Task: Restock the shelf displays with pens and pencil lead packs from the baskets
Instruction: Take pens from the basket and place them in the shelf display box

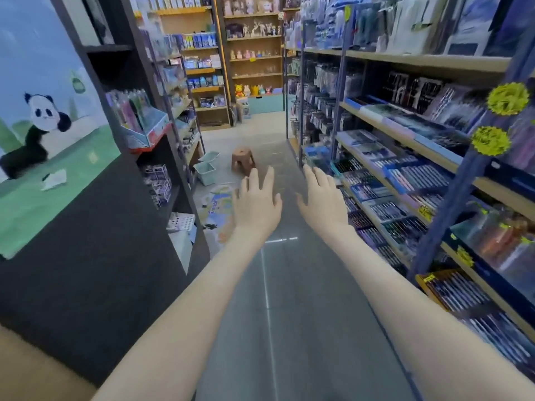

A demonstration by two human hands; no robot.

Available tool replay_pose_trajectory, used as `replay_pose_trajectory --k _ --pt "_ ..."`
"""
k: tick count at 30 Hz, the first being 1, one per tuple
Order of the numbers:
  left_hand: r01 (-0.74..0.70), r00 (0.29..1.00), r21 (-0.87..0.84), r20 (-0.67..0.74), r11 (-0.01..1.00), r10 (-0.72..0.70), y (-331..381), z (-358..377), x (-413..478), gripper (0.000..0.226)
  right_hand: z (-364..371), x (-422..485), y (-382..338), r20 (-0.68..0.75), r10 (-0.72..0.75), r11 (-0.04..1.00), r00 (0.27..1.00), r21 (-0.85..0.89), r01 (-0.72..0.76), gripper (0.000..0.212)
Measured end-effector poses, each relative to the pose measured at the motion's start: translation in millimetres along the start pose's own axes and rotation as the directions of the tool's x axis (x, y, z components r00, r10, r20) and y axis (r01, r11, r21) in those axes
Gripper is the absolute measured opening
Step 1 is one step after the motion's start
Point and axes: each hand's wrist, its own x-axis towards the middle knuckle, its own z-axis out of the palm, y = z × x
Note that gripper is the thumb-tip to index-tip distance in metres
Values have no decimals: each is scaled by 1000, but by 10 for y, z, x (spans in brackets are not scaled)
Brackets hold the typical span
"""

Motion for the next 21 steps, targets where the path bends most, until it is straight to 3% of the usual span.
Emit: replay_pose_trajectory --k 8,21 --pt "98 990 8 105 995 -98 -107 1287 2008 59 1322 1881 977 154 -68 997 986 -27 73 60" --pt "149 970 50 188 987 -156 -855 3213 4969 59 3661 4708 1773 283 -114 993 952 61 100 63"
